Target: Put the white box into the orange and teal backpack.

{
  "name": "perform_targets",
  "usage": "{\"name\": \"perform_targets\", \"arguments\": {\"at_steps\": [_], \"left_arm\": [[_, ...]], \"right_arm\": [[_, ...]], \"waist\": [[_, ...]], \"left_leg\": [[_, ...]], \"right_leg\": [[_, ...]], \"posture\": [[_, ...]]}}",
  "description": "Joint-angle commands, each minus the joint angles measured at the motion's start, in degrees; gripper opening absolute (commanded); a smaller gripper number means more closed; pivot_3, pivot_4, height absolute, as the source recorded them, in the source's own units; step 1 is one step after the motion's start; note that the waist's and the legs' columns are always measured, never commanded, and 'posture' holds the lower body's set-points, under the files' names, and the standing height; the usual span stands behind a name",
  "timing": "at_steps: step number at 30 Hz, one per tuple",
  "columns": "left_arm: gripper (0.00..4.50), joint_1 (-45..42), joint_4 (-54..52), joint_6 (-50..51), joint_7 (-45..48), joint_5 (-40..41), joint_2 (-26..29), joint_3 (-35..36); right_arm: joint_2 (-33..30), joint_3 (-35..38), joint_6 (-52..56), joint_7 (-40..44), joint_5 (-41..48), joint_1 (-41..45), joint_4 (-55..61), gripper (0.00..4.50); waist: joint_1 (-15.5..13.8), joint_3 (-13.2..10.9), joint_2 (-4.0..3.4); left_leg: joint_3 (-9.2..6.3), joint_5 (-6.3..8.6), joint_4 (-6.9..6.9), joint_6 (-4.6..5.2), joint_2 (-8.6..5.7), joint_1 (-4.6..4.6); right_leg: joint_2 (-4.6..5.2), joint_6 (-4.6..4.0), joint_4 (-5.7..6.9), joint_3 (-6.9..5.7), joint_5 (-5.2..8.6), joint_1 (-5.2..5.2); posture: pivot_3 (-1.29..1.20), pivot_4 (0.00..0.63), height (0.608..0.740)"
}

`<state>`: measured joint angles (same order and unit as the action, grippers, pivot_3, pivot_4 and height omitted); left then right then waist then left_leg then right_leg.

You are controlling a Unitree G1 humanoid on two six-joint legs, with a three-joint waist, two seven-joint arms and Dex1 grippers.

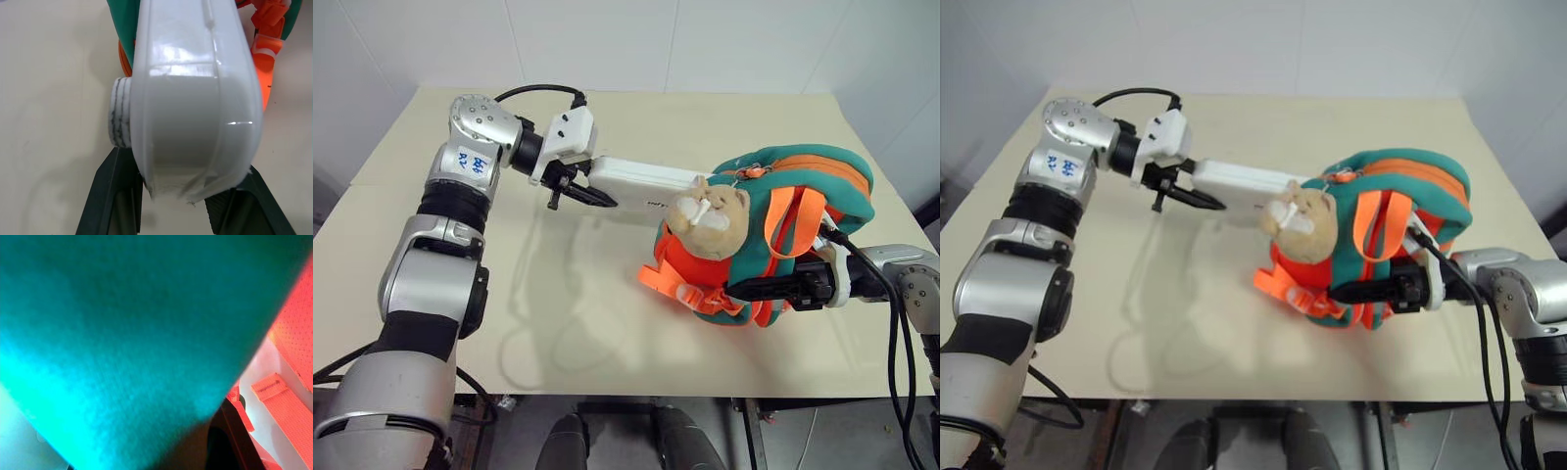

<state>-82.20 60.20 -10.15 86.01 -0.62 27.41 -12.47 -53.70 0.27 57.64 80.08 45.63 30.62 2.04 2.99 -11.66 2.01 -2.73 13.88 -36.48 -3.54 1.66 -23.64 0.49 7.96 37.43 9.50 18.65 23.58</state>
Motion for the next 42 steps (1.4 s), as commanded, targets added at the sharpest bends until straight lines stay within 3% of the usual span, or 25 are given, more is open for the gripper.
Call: {"name": "perform_targets", "arguments": {"at_steps": [1, 12, 17, 25, 33, 37, 42], "left_arm": [[1.24, -4.4, 1.7, -2.3, 4.3, -0.7, -3.6, -0.8], [1.24, -3.3, 3.7, -3.8, 5.5, -1.2, -3.8, 0.3], [1.24, -0.6, 1.4, -1.1, 6.5, 1.9, 1.5, -0.5], [1.24, 7.9, -13.3, 15.7, 6.5, 23.0, 9.4, 0.3], [1.24, 16.4, -28.3, 24.5, 6.5, 34.3, 15.0, -3.2], [1.24, 17.5, -30.6, 24.1, 6.5, 35.3, 16.1, -7.0], [1.24, 14.8, -24.2, 14.7, 6.5, 28.5, 15.1, -14.7]], "right_arm": [[-0.3, 0.3, 0.5, 0.4, 0.9, 0.6, 2.2, 0.56], [-0.8, 2.3, 1.7, -0.9, 2.3, -1.8, 4.6, 0.56], [-1.0, 2.7, 2.2, -1.0, 2.6, -2.0, 5.0, 0.56], [-0.8, 3.0, 2.6, -1.3, 2.9, -2.7, 5.5, 0.56], [-0.9, 2.4, 2.6, -0.8, 2.6, -2.1, 5.2, 0.56], [-1.0, 2.3, 2.5, -0.6, 2.4, -1.7, 5.0, 0.56], [-0.9, 2.1, 2.3, -0.3, 2.0, -1.4, 4.7, 0.56]], "waist": [[-0.1, 0.0, 0.01], [0.0, 0.0, 0.02], [0.1, 0.0, 0.02], [0.5, 0.0, 0.0], [0.4, 0.0, -0.01], [0.4, 0.0, -0.01], [0.3, 0.0, -0.01]], "left_leg": [[-0.01, 0.0, 0.0, 0.0, -0.01, -0.02], [-0.03, 0.01, -0.02, 0.01, -0.02, -0.03], [-0.03, 0.01, -0.02, 0.01, -0.02, -0.01], [-0.05, 0.01, -0.03, 0.01, 0.01, -0.01], [-0.07, 0.01, -0.08, 0.01, 0.05, 0.01], [-0.07, 0.01, -0.12, 0.01, 0.05, 0.02], [-0.04, 0.01, -0.14, 0.01, 0.03, 0.02]], "right_leg": [[0.0, 0.01, -0.02, 0.0, 0.0, 0.0], [0.02, 0.03, -0.01, 0.0, 0.01, -0.01], [0.01, 0.03, 0.02, 0.0, 0.01, 0.0], [0.01, -0.01, 0.22, 0.0, 0.04, 0.08], [0.01, -0.07, 0.3, -0.04, 0.07, 0.09], [0.01, -0.07, 0.31, -0.04, 0.07, 0.08], [0.0, -0.08, 0.28, -0.04, 0.07, 0.06]], "posture": [[0.0, 0.15, 0.74], [0.0, 0.15, 0.74], [0.0, 0.15, 0.74], [0.0, 0.15, 0.74], [0.0, 0.15, 0.74], [0.0, 0.15, 0.74], [0.0, 0.15, 0.74]]}}
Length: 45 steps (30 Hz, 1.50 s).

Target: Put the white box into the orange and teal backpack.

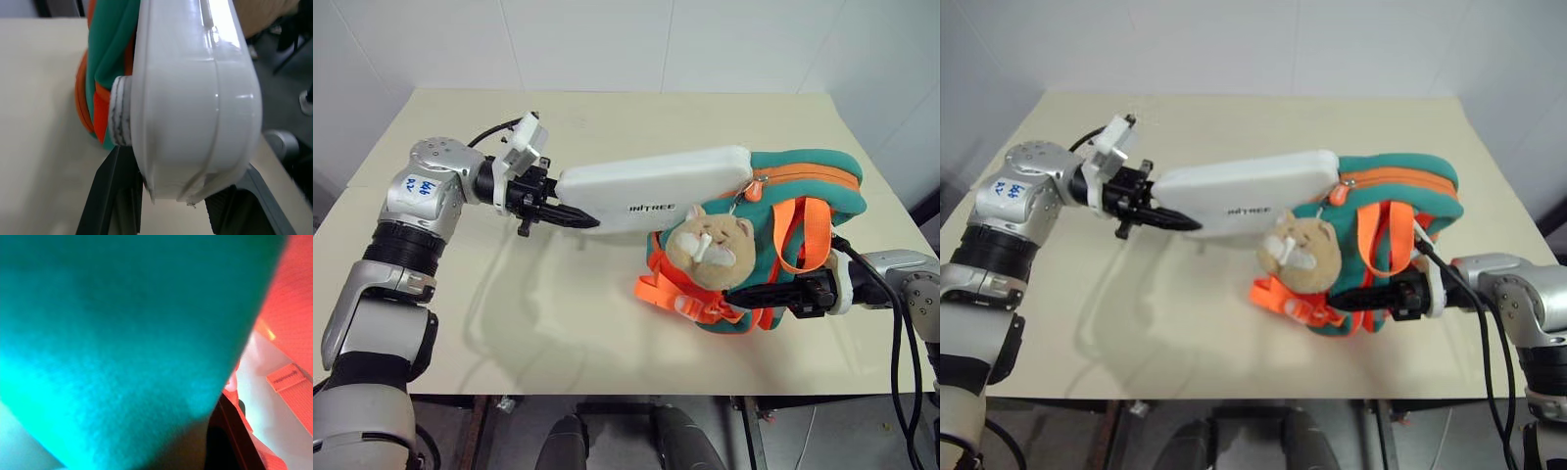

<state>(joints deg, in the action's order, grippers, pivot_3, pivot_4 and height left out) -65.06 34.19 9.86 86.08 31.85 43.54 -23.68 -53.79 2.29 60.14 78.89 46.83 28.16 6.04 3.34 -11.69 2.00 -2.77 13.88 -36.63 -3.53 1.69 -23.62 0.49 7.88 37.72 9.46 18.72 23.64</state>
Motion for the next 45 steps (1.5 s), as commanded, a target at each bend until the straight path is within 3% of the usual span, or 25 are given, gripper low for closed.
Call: {"name": "perform_targets", "arguments": {"at_steps": [1, 8, 17, 22, 33, 39, 45], "left_arm": [[1.24, -2.9, 3.4, -6.5, 6.4, -4.9, -1.4, -4.0], [1.24, -9.3, 18.5, -18.5, -1.3, -18.7, -9.1, 0.2], [1.24, -10.4, 9.0, -3.0, 3.2, -18.0, -18.4, 4.1], [1.24, -13.1, 9.6, -3.3, -7.7, -29.4, -24.4, -0.1], [1.24, -16.7, 16.0, -1.5, -9.6, -27.6, -36.8, 6.8], [1.24, -15.2, 16.5, -2.3, -8.3, -27.5, -38.9, 8.7], [3.09, -13.2, 14.8, -3.1, -6.9, -25.3, -37.6, 12.8]], "right_arm": [[-0.8, 0.1, -0.3, 0.9, 0.7, 1.1, 0.6, 0.56], [-0.9, 0.5, -0.1, 0.8, 0.8, 0.8, 0.8, 0.56], [-0.8, 0.7, -0.1, 0.4, 0.9, 0.4, 1.2, 0.56], [-0.2, 0.6, -0.2, 0.0, 1.0, 0.2, 1.7, 0.56], [0.1, 2.3, -0.1, -1.9, 2.6, -2.4, 4.3, 0.56], [0.3, 3.3, 0.3, -3.2, 3.6, -3.2, 5.3, 0.56], [0.3, 3.3, 0.2, -4.0, 4.0, -3.2, 5.2, 0.52]], "waist": [[0.0, 0.0, 0.0], [-0.2, 0.0, 0.0], [-0.2, 0.0, 0.01], [-0.8, 0.0, 0.03], [-1.5, 0.0, 0.03], [-1.8, 0.0, 0.03], [-1.6, 0.0, 0.02]], "left_leg": [[0.0, 0.0, 0.0, 0.0, 0.0, 0.0], [0.01, 0.04, -0.15, 0.07, -0.03, -0.01], [-0.01, 0.1, -0.36, 0.17, -0.03, -0.14], [-0.08, 0.12, -0.42, 0.19, -0.05, -0.16], [-0.02, 0.12, -0.45, 0.19, -0.12, -0.14], [-0.07, 0.12, -0.47, 0.19, -0.14, -0.3], [-0.13, 0.12, -0.47, 0.19, -0.15, -0.41]], "right_leg": [[-0.01, 0.0, 0.0, 0.0, 0.0, 0.0], [-0.02, 0.01, -0.08, 0.0, 0.0, -0.09], [-0.02, 0.08, -0.07, 0.0, -0.01, -0.09], [-0.02, 0.11, -0.07, -0.03, 0.01, -0.11], [0.0, 0.27, -0.18, 0.07, -0.08, -0.19], [0.01, 0.31, -0.26, 0.06, -0.1, -0.13], [0.04, 0.32, -0.3, 0.02, -0.11, -0.07]], "posture": [[0.0, 0.15, 0.74], [0.0, 0.15, 0.74], [0.0, 0.15, 0.74], [0.0, 0.15, 0.74], [0.0, 0.15, 0.74], [0.0, 0.15, 0.74], [0.0, 0.15, 0.74]]}}
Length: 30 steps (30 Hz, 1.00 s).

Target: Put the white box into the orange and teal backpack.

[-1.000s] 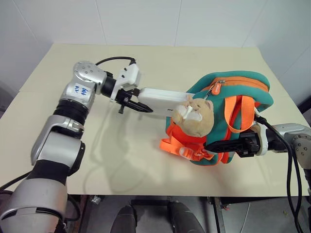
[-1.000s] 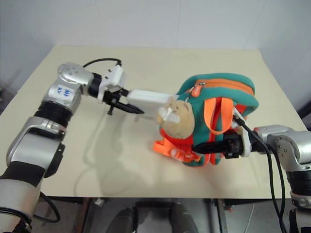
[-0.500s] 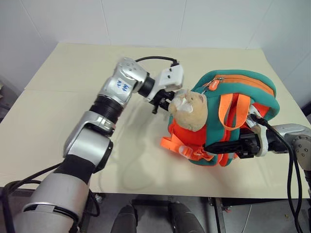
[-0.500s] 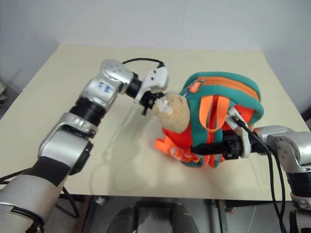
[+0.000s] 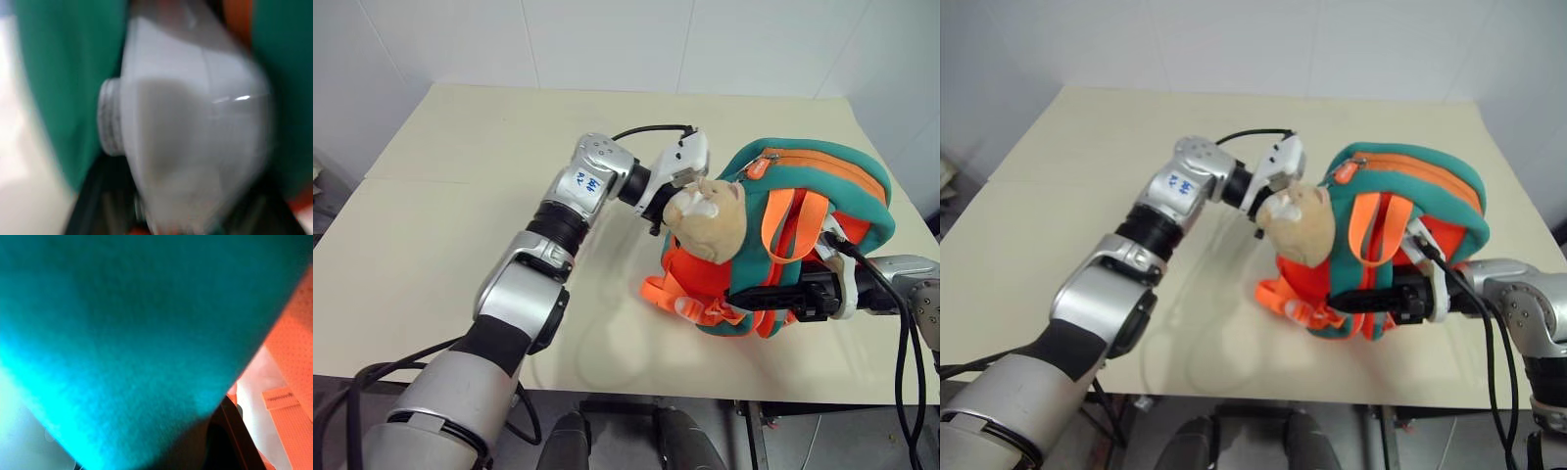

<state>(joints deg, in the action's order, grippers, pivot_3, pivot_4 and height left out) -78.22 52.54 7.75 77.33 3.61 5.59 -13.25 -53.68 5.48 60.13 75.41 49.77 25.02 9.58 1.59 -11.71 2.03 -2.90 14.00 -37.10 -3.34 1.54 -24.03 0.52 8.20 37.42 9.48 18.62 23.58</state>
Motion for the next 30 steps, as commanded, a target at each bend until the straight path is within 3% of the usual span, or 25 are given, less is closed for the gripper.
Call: {"name": "perform_targets", "arguments": {"at_steps": [1, 5, 15, 20, 23, 30], "left_arm": [[3.43, 0.5, -4.4, -1.4, 2.7, 3.6, 1.1, 3.1], [4.49, 3.2, -8.5, -0.1, 6.5, 5.3, 6.1, 4.8], [4.49, 9.8, -17.8, 2.0, 8.8, 8.5, 18.6, 8.6], [4.49, 12.5, -21.0, 3.3, 6.6, 11.0, 19.6, 10.8], [3.91, 13.4, -21.5, 2.1, 5.7, 11.2, 19.4, 10.9], [1.71, 12.6, -19.3, -1.5, 4.0, 8.8, 17.2, 8.3]], "right_arm": [[0.3, 0.1, 0.2, -0.6, 1.1, 0.0, 1.6, 0.52], [0.3, 0.0, -0.3, -0.6, 1.0, -0.3, 1.2, 0.52], [1.2, -1.0, -1.2, -0.3, 0.5, -0.2, 0.4, 0.52], [2.0, -1.9, -1.7, -0.4, 0.0, 0.3, -0.2, 0.52], [2.2, -2.2, -1.8, -0.4, -0.1, 0.8, -0.5, 0.52], [1.8, -2.4, -2.3, -0.1, -0.3, 0.9, -0.9, 0.52]], "waist": [[0.4, 0.0, -0.01], [1.4, 0.0, -0.04], [1.6, 0.0, -0.04], [1.5, 0.0, -0.04], [1.6, 0.0, -0.05], [1.6, 0.0, -0.05]], "left_leg": [[0.0, 0.0, 0.01, 0.0, 0.0, -0.02], [0.03, 0.0, 0.06, 0.0, 0.07, 0.03], [0.02, 0.0, -0.04, 0.0, 0.07, 0.1], [0.01, 0.0, -0.04, 0.0, 0.08, 0.09], [0.01, 0.0, -0.08, 0.0, 0.07, 0.11], [0.02, -0.01, -0.09, 0.0, 0.07, 0.17]], "right_leg": [[0.0, 0.0, 0.02, 0.0, 0.0, 0.06], [-0.08, -0.04, 0.2, 0.01, 0.02, 0.16], [-0.04, -0.04, 0.26, 0.01, 0.01, 0.07], [-0.01, -0.04, 0.25, -0.02, 0.01, 0.07], [0.0, -0.04, 0.29, -0.02, 0.01, 0.06], [-0.02, -0.06, 0.32, -0.02, -0.01, 0.02]], "posture": [[0.0, 0.15, 0.74], [0.0, 0.15, 0.74], [0.0, 0.15, 0.74], [0.0, 0.15, 0.74], [0.0, 0.15, 0.74], [0.0, 0.15, 0.74]]}}
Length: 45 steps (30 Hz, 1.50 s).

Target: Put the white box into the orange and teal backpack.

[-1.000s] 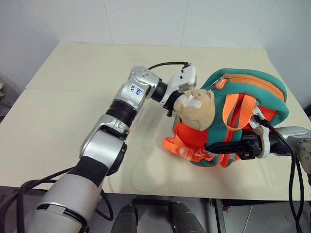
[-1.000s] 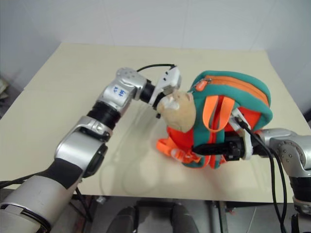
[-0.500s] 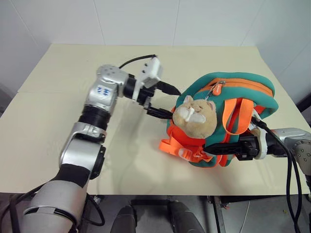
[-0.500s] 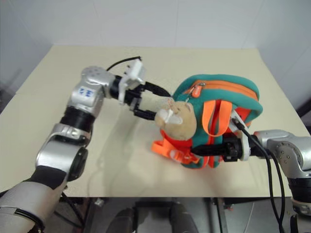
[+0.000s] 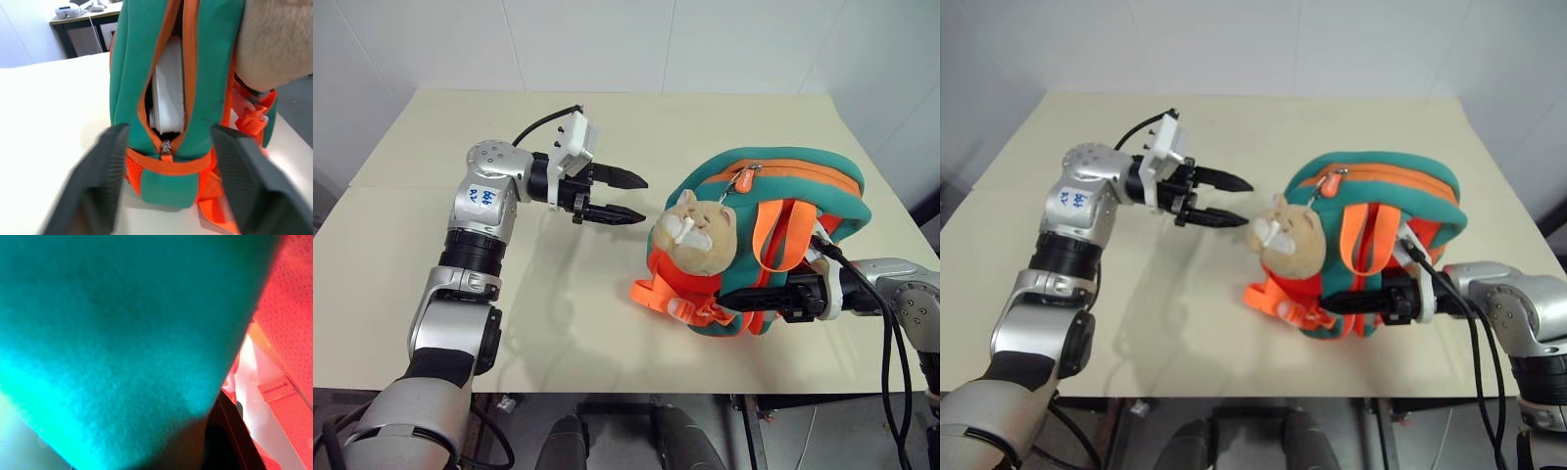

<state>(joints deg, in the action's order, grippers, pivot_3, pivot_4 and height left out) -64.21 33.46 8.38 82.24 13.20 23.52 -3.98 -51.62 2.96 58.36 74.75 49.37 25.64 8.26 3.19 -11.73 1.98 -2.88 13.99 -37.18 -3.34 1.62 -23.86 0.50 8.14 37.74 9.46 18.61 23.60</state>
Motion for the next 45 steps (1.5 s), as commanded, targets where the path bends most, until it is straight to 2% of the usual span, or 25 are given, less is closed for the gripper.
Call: {"name": "perform_targets", "arguments": {"at_steps": [1, 5, 6, 21, 32, 37, 41, 45], "left_arm": [[1.36, -1.8, 0.6, -2.5, -1.3, -0.9, -1.1, -1.1], [0.08, -2.9, 3.2, -3.9, -2.6, -1.4, -2.8, -1.8], [0.02, -3.1, 3.5, -4.1, -2.6, -1.4, -3.2, -2.0], [0.02, -3.2, 6.1, -6.9, -3.3, -2.5, -9.2, -4.1], [0.02, -4.6, 14.8, -13.9, -12.9, -7.5, -15.1, -5.0], [0.02, -3.8, 10.1, -10.1, -9.1, -4.4, -12.8, -3.1], [0.83, -1.0, 3.4, -5.3, -4.9, -2.2, -7.2, -1.9], [2.05, 2.2, -4.4, -0.8, -3.4, 1.2, -1.6, 0.4]], "right_arm": [[-0.3, 0.2, -0.5, 0.5, 0.1, 0.2, 0.4, 0.52], [-0.4, 0.6, -0.6, 0.3, 0.3, -0.2, 0.7, 0.52], [-0.4, 0.7, -0.6, 0.2, 0.4, -0.4, 0.8, 0.52], [-0.4, 2.8, -0.5, -1.8, 1.7, -3.0, 2.7, 0.52], [-0.4, 3.6, -0.4, -3.0, 2.7, -3.7, 3.7, 0.52], [-0.3, 3.6, -0.4, -3.2, 2.9, -3.8, 3.8, 0.52], [-0.4, 3.6, -0.7, -3.1, 2.7, -3.9, 3.5, 0.52], [-0.1, 3.2, -1.0, -3.0, 2.3, -3.5, 2.9, 0.52]], "waist": [[0.0, 0.0, 0.0], [0.1, 0.0, 0.0], [0.1, 0.0, 0.0], [-0.1, 0.0, 0.0], [-0.7, 0.0, 0.01], [-1.4, 0.0, 0.0], [-0.7, 0.0, 0.0], [-0.1, 0.0, 0.0]], "left_leg": [[0.0, 0.0, 0.0, 0.0, 0.0, 0.0], [0.0, 0.0, 0.01, 0.0, 0.0, 0.0], [0.01, 0.0, 0.01, 0.0, 0.0, 0.0], [0.02, 0.0, 0.01, 0.0, -0.02, 0.0], [-0.01, 0.0, -0.01, 0.0, -0.05, 0.02], [-0.01, 0.0, -0.01, 0.0, -0.06, -0.02], [0.02, 0.0, 0.07, 0.0, -0.04, 0.0], [0.0, 0.0, 0.11, 0.0, 0.01, 0.06]], "right_leg": [[0.0, 0.0, -0.01, 0.0, 0.0, 0.0], [-0.01, 0.0, 0.0, 0.0, 0.0, 0.0], [-0.01, 0.0, -0.01, 0.01, 0.0, 0.0], [-0.01, 0.01, -0.04, 0.02, 0.0, -0.02], [0.0, 0.05, -0.12, 0.02, -0.03, -0.11], [0.0, 0.09, -0.17, 0.03, -0.05, -0.1], [-0.01, 0.08, -0.18, 0.04, -0.04, -0.07], [-0.02, 0.04, -0.12, 0.03, -0.02, -0.08]], "posture": [[0.0, 0.15, 0.74], [0.0, 0.15, 0.74], [0.0, 0.15, 0.74], [0.0, 0.15, 0.74], [0.0, 0.15, 0.74], [0.0, 0.15, 0.74], [0.0, 0.15, 0.74], [0.0, 0.15, 0.74]]}}
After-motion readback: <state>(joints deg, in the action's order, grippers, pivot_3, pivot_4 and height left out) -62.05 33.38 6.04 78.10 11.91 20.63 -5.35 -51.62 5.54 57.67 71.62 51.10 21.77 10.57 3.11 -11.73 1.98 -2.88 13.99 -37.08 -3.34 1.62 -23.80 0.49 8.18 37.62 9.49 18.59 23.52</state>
